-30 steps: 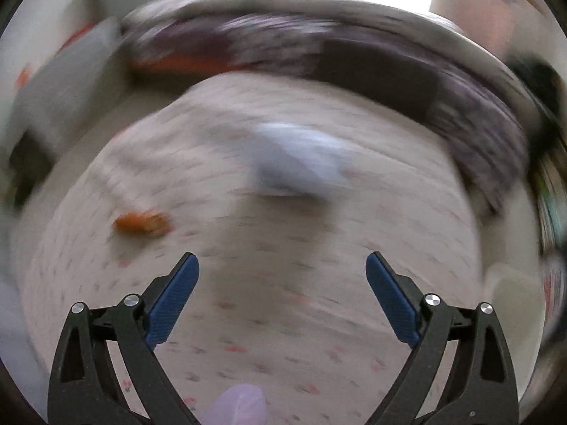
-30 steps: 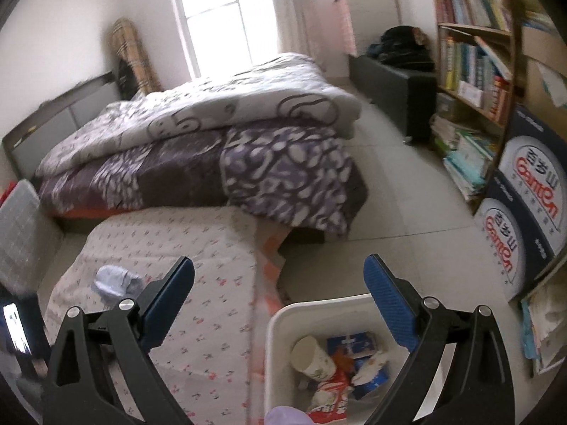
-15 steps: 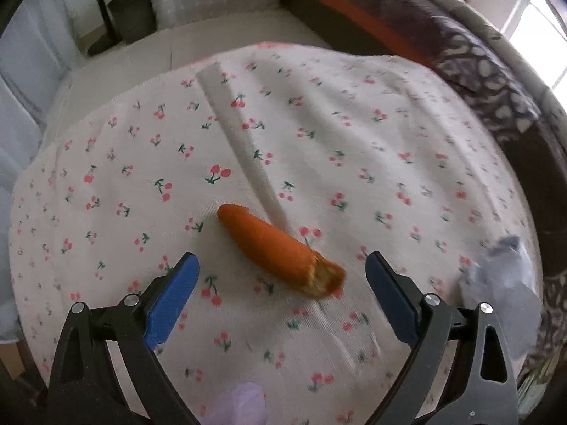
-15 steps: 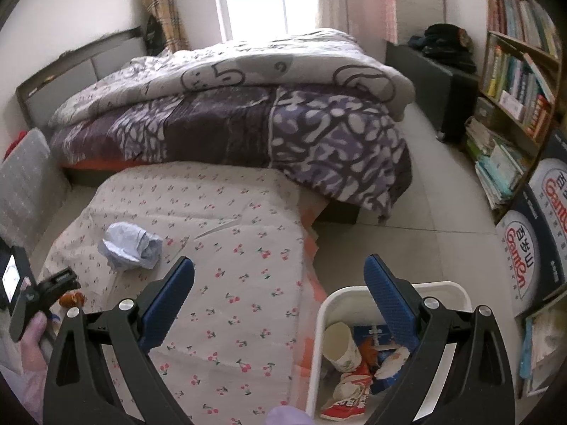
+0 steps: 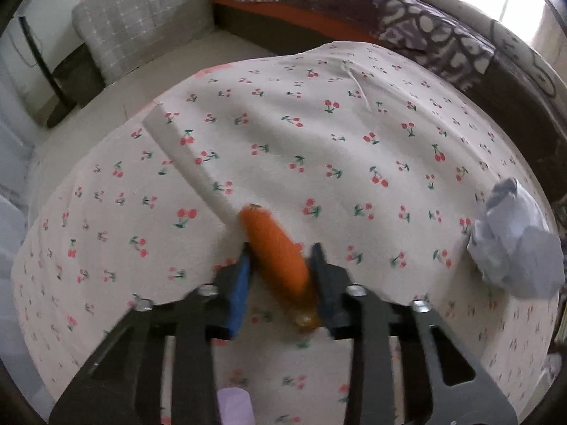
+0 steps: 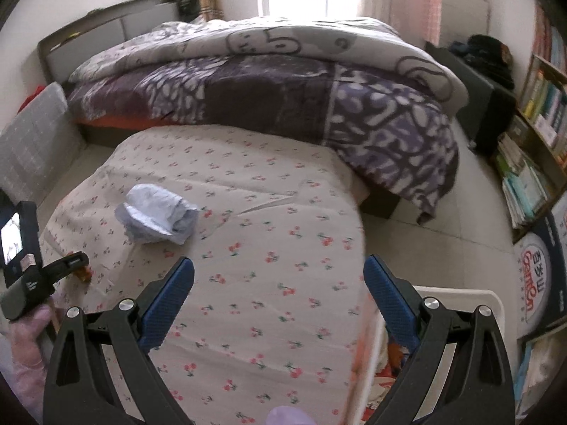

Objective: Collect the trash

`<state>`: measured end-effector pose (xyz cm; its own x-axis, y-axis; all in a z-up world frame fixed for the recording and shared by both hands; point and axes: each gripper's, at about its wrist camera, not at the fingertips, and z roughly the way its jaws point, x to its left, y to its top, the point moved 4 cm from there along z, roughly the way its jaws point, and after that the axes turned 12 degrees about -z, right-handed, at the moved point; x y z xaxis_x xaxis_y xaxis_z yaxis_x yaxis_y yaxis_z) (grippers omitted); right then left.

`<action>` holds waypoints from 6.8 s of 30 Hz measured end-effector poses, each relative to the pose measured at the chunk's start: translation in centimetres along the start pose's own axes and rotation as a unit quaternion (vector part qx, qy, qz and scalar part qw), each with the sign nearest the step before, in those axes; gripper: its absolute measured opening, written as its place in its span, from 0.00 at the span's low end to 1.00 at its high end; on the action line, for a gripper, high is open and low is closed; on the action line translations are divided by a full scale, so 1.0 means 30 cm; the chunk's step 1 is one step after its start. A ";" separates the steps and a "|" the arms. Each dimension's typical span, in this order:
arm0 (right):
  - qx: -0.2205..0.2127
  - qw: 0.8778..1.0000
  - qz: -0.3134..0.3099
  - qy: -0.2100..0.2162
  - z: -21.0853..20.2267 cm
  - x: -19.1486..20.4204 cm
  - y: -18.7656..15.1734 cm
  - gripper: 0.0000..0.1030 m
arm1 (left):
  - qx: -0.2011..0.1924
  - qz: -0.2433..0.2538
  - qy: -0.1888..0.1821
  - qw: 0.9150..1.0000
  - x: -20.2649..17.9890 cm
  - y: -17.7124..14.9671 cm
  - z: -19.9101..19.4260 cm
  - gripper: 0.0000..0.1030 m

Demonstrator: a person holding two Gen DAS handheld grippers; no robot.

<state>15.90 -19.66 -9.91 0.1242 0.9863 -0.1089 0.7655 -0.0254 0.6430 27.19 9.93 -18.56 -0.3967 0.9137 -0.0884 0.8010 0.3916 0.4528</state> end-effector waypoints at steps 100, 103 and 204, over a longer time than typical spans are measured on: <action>-0.058 0.995 0.069 -0.046 -0.324 -0.432 -0.229 0.49 | -0.152 0.199 -0.245 0.937 -0.416 -0.423 -0.776 0.23; -0.045 0.994 0.083 -0.049 -0.323 -0.472 -0.260 0.51 | -0.149 0.218 -0.255 0.930 -0.461 -0.478 -0.794 0.23; -0.143 0.987 0.043 -0.062 -0.380 -0.104 -0.128 0.93 | -0.201 0.116 -0.124 0.965 -0.151 -0.344 -0.759 0.93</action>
<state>5.38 -20.78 -3.41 0.2711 0.9544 -0.1247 0.5410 -0.0439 0.8399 10.51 -0.73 -2.65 -0.0671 0.9892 -0.1306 0.5971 0.1447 0.7890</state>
